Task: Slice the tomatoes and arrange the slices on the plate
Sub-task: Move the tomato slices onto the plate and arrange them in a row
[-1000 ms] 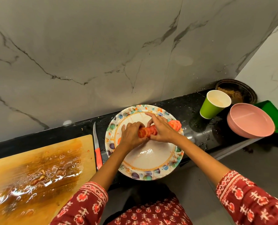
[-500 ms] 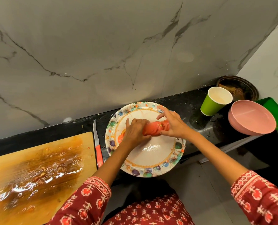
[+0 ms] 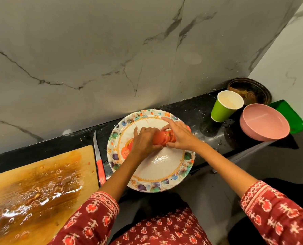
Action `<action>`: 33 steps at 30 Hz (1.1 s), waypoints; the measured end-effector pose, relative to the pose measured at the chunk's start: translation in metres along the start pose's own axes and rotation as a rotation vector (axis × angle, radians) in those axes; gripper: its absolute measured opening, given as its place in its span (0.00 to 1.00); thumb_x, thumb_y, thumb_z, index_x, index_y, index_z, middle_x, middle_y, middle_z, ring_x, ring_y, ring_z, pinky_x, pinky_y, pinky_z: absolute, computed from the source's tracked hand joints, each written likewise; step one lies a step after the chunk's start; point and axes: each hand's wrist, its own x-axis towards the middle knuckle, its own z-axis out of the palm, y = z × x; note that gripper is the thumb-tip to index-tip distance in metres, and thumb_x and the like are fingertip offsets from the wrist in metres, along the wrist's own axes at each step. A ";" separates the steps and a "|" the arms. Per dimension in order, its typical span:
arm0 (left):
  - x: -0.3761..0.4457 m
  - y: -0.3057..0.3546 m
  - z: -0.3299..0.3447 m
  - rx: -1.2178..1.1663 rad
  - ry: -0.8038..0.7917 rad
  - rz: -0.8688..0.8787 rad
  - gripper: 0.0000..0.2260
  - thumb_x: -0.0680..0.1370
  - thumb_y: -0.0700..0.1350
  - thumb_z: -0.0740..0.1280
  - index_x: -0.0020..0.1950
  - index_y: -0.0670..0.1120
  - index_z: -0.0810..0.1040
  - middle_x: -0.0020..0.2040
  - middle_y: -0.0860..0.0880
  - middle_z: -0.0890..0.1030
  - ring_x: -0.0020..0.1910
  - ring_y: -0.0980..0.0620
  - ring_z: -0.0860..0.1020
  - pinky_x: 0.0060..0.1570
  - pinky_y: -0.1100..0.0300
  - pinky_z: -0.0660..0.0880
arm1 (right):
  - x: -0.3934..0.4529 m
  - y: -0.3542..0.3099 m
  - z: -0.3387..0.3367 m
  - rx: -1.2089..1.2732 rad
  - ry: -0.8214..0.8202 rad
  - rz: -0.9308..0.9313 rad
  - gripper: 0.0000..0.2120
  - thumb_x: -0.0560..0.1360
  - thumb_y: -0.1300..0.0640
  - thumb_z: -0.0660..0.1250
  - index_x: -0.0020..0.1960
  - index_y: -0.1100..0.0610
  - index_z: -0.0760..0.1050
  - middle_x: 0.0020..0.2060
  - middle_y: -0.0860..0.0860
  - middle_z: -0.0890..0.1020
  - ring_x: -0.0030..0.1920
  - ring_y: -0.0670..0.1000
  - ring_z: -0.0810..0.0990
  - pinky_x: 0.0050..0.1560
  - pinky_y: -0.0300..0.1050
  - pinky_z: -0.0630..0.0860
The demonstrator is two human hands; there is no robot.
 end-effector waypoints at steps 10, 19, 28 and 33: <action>0.001 -0.007 0.007 -0.029 0.055 -0.007 0.28 0.71 0.59 0.69 0.67 0.49 0.69 0.63 0.48 0.75 0.63 0.49 0.71 0.71 0.46 0.52 | 0.004 0.003 -0.005 0.042 0.020 -0.009 0.40 0.69 0.55 0.73 0.74 0.55 0.55 0.65 0.49 0.73 0.73 0.52 0.61 0.73 0.57 0.46; 0.001 -0.002 0.007 -0.031 0.018 -0.024 0.30 0.70 0.58 0.70 0.67 0.49 0.66 0.64 0.47 0.74 0.64 0.48 0.71 0.72 0.43 0.52 | -0.001 0.012 -0.012 0.010 0.008 0.010 0.44 0.69 0.54 0.73 0.75 0.55 0.49 0.64 0.48 0.73 0.71 0.51 0.63 0.73 0.63 0.47; 0.009 0.008 0.005 0.021 -0.049 -0.015 0.31 0.71 0.58 0.69 0.69 0.50 0.64 0.67 0.47 0.71 0.65 0.47 0.68 0.70 0.45 0.55 | -0.004 0.013 -0.007 -0.003 0.011 0.028 0.44 0.69 0.54 0.72 0.75 0.54 0.48 0.64 0.48 0.73 0.72 0.51 0.61 0.74 0.61 0.43; 0.013 0.011 0.002 -0.076 -0.023 -0.018 0.28 0.70 0.55 0.72 0.66 0.47 0.69 0.61 0.46 0.76 0.59 0.48 0.73 0.60 0.54 0.68 | -0.002 0.014 -0.003 -0.016 0.022 0.029 0.44 0.70 0.54 0.72 0.75 0.55 0.48 0.62 0.48 0.75 0.72 0.51 0.61 0.74 0.60 0.43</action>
